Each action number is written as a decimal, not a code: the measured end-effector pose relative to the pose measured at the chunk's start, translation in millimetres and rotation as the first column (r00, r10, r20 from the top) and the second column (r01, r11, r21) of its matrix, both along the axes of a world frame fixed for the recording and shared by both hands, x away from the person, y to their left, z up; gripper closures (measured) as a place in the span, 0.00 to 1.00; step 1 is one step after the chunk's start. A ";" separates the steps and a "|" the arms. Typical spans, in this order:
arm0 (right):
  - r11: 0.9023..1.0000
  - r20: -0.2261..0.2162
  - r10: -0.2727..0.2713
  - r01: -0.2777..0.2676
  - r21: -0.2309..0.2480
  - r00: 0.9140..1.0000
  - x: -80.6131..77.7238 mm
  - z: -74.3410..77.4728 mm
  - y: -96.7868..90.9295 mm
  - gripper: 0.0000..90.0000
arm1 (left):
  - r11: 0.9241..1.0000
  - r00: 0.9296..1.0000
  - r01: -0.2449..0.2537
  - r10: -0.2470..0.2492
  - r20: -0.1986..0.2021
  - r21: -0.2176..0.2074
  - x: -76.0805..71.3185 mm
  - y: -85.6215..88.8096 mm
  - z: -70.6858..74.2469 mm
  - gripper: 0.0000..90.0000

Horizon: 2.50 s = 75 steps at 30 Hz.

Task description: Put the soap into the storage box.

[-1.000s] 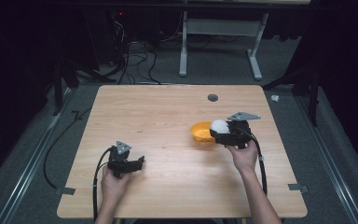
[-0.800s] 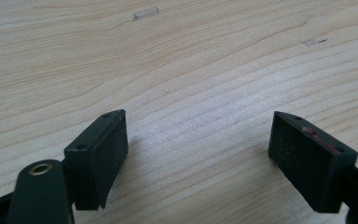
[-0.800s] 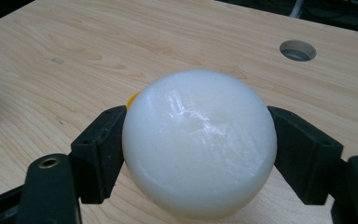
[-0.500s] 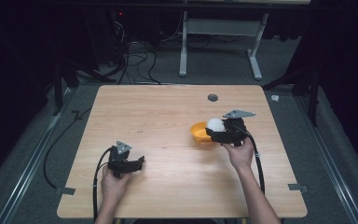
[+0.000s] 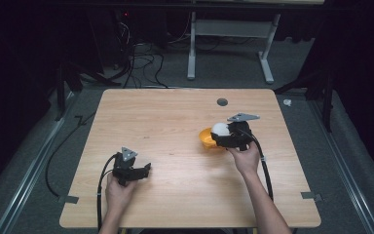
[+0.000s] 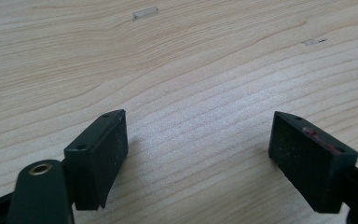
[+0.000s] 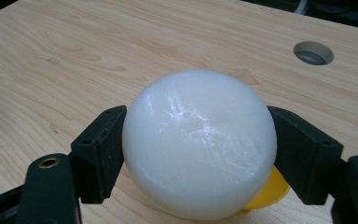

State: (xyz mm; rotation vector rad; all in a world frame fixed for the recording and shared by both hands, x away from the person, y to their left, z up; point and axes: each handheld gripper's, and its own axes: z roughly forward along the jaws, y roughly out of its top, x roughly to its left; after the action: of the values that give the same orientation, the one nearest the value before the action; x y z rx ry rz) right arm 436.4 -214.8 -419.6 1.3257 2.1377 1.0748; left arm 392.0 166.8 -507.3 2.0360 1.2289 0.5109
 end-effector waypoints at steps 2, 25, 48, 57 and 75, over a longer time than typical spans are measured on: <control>1.000 -0.005 -0.004 0.004 -0.001 1.000 2.8 -2.8 1.2 0.28 | 1.000 1.000 0.000 0.000 0.001 0.000 0.0 -0.1 -0.1 0.22; 0.999 -0.059 -0.029 0.027 -0.039 0.998 20.9 -25.1 10.5 0.28 | 1.000 1.000 0.000 0.000 0.001 0.000 0.0 -0.1 -0.1 0.23; 0.998 -0.066 -0.043 0.040 -0.038 0.997 25.7 -36.0 13.9 0.27 | 1.000 1.000 0.000 0.000 0.001 0.000 0.0 -0.1 -0.1 0.23; 0.999 -0.005 -0.042 0.042 -0.008 0.999 16.2 -18.7 6.6 0.28 | 1.000 1.000 0.001 -0.001 0.000 -0.001 -0.1 0.1 0.0 0.22; 0.998 0.043 -0.054 0.052 0.046 0.998 0.8 -5.9 -13.3 0.31 | 1.000 1.000 0.000 0.000 0.002 0.001 -0.2 -0.1 -0.1 0.23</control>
State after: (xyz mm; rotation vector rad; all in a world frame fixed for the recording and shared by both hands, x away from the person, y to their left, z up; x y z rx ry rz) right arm 437.2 -228.1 -425.5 1.3586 2.0459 1.1267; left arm 391.7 166.7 -507.4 2.0357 1.2277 0.5133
